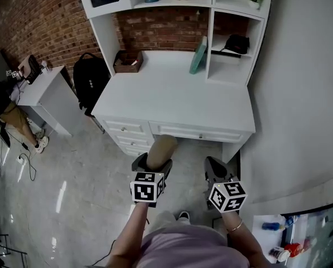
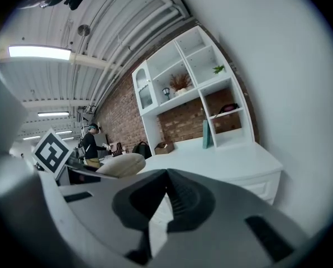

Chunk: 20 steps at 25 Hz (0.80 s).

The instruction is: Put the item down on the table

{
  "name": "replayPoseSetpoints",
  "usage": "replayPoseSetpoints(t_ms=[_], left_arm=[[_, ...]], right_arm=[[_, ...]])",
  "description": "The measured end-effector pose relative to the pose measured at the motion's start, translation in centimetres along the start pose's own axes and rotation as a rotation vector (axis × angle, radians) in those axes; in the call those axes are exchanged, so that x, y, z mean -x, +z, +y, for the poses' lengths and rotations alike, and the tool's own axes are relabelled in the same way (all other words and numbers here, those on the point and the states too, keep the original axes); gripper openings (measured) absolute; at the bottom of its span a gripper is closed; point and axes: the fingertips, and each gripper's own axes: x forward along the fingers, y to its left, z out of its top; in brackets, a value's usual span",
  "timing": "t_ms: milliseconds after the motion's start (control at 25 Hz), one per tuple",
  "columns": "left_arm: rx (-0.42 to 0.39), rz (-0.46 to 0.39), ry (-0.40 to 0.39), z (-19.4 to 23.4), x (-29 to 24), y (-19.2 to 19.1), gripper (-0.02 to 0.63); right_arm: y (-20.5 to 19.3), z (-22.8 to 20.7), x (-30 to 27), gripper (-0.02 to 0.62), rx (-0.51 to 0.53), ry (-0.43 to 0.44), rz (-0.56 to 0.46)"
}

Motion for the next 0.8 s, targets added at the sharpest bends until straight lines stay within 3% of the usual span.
replayPoseSetpoints(t_ms=[400,800], left_arm=[[0.011,0.004,0.036,1.5,-0.7,0.6,0.390],[-0.003,-0.003,0.008,4.3,-7.6,3.9,0.390]], right_arm=[[0.2,-0.1,-1.7,0.002,0.016,0.033,0.005],[2.0,-3.2,-8.0,0.002,0.000,0.008,-0.004]])
